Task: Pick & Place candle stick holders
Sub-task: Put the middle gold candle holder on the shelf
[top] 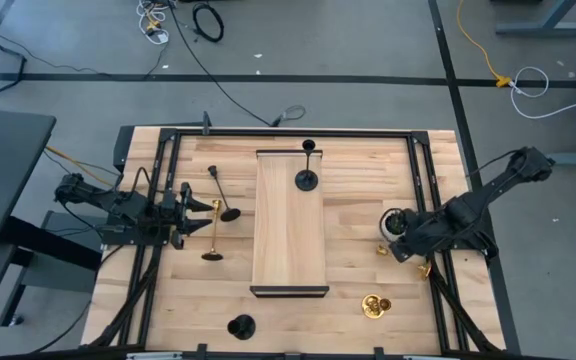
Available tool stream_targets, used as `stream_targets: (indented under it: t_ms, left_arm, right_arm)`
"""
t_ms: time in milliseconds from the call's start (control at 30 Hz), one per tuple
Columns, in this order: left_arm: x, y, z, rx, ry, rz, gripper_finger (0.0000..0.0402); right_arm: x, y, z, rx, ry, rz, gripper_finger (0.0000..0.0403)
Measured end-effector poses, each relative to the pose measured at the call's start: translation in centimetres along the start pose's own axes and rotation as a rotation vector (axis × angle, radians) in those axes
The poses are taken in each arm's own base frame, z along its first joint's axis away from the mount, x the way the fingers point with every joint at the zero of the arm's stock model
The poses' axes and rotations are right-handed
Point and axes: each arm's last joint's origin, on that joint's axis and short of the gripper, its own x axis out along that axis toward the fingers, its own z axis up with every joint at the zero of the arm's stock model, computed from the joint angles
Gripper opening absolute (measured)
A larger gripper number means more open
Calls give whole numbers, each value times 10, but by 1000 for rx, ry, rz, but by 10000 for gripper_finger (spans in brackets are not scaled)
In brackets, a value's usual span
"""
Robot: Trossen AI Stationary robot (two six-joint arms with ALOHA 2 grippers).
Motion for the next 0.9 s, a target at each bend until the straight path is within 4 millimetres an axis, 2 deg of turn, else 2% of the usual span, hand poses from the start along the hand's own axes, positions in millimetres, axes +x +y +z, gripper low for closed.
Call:
stream_targets:
  t_ms: [133,233,467,900]
  left_arm:
    - [0,0,0,0,0,0,181]
    - [0,0,0,0,0,2,181]
    - [0,0,0,0,0,4,181]
    - [0,0,0,0,0,4,181]
  right_arm:
    - [13,5,-4,-64,107,-95,39]
    - [19,8,-3,-101,82,-131,34]
    - [32,11,-7,-95,179,-222,28]
    - [36,18,-7,-75,184,-179,29]
